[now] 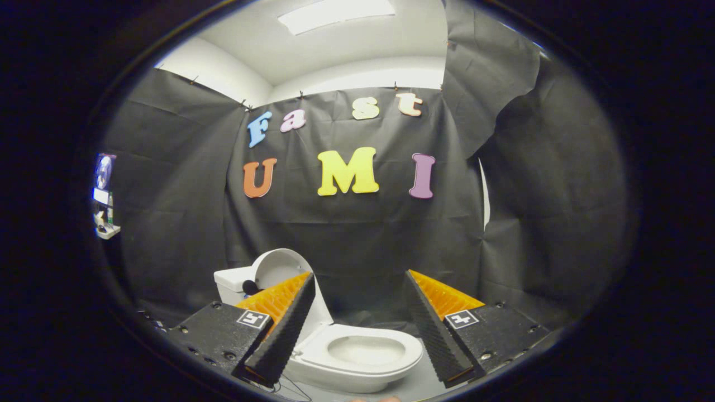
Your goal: Open the toilet lid.
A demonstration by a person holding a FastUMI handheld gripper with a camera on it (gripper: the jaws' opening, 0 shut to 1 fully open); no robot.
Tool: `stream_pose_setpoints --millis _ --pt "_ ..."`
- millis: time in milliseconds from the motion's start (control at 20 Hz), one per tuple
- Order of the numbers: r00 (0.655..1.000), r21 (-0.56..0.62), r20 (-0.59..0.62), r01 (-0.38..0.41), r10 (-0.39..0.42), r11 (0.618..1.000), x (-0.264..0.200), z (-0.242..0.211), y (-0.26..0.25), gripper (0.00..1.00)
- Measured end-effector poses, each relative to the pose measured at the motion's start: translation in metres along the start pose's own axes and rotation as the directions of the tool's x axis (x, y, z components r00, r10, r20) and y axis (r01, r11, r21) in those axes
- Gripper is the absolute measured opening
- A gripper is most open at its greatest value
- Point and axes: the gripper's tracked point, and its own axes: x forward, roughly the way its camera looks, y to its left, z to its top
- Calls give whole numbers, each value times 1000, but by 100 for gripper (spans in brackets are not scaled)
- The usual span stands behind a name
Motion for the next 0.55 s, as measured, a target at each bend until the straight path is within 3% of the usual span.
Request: stream_pose_setpoints --millis 550 --pt "1000 30 -12 3 -3 1000 -3 4 -9 99"
